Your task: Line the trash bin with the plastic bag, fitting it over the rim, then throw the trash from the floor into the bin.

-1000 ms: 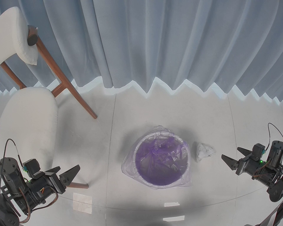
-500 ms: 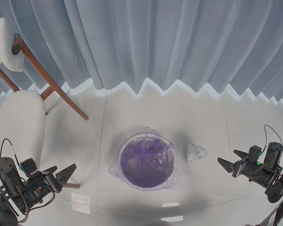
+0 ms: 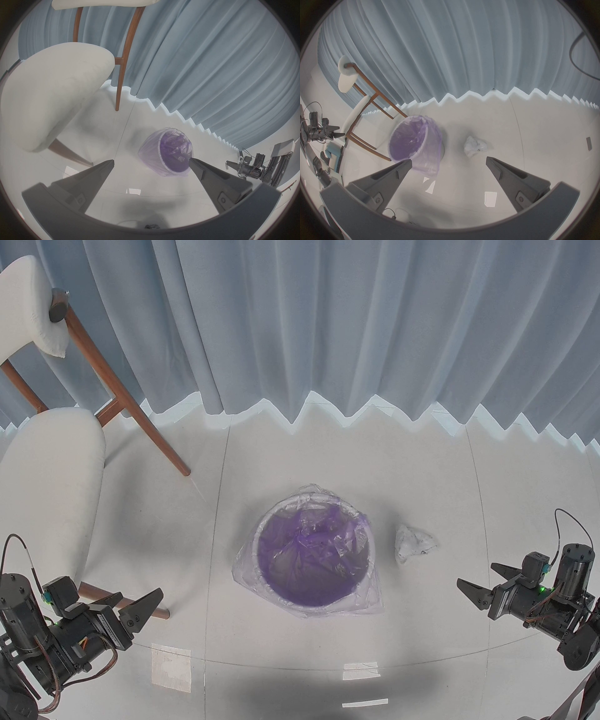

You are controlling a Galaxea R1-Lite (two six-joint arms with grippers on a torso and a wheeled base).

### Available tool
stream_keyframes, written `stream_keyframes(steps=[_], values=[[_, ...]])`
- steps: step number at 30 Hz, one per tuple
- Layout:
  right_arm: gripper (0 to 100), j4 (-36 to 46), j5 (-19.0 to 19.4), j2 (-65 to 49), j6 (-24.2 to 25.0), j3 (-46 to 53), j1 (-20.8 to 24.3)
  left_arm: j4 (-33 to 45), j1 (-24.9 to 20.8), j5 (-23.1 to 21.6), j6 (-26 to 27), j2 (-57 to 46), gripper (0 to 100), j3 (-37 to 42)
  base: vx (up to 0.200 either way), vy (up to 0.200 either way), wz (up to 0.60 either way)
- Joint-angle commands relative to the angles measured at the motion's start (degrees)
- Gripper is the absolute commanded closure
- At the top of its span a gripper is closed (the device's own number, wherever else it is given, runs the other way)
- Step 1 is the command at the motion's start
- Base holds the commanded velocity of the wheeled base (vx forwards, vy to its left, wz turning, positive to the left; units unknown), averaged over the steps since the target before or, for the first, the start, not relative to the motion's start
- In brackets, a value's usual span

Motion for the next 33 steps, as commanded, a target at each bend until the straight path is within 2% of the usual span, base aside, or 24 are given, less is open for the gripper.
stream_keyframes(steps=[1,6,9,11,14,15,18,21,22,23,24,28,33], values=[[0,-0.38,-0.03,3.13,1.40,-3.03,0.21,-0.70,-0.16,-0.12,0.13,1.83,0,-0.86,-0.200,0.000,0.00],[0,1.11,-0.29,6.29,7.29,-10.94,3.55,-0.08,-0.34,-0.99,1.18,2.71,0,-7.45,-0.120,0.000,0.00],[0,6.30,-0.56,7.43,12.74,-15.78,6.63,0.80,-0.25,-4.16,0.30,2.97,0,-12.81,0.000,0.000,0.00],[0,11.75,-0.65,7.61,15.12,-17.71,8.21,3.17,-0.34,-6.88,0.30,2.97,0,-14.13,0.000,0.000,0.00],[0,14.91,-0.65,8.58,15.99,-19.12,9.00,6.42,-0.78,-8.64,0.57,2.88,0,-14.39,0.000,0.000,0.00],[0,15.53,-0.65,10.86,17.31,-21.66,9.62,11.08,-2.10,-9.43,0.74,3.24,0,-14.92,0.000,0.000,0.00],[0,15.35,-1.17,13.32,19.86,-26.59,10.50,15.47,-2.36,-9.08,0.83,5.26,0,-17.38,0.000,0.000,0.00],[0,15.88,-1.96,14.38,22.15,-28.87,12.26,16.00,-2.36,-8.73,0.83,6.40,0,-18.79,0.000,0.000,0.00],[0,15.88,-2.93,16.49,25.40,-30.80,13.93,16.00,-2.36,-7.59,0.83,7.10,0,-19.75,0.000,0.000,0.00],[0,15.88,-2.93,16.49,25.40,-30.80,13.93,16.00,-2.36,-7.59,0.83,7.10,0,-19.75,0.000,0.000,0.00],[0,15.88,-4.95,18.68,29.00,-32.91,15.51,15.91,-2.10,-6.71,0.74,7.81,0,-20.28,0.000,0.000,0.00],[0,15.88,-9.79,22.90,34.98,-34.58,16.91,15.74,-2.01,-6.79,0.83,8.16,0,-20.19,0.000,0.000,0.00],[0,15.35,-10.67,26.24,37.53,-35.64,19.11,15.65,-2.01,-6.71,0.83,8.95,0,-20.28,0.000,0.000,0.00]])
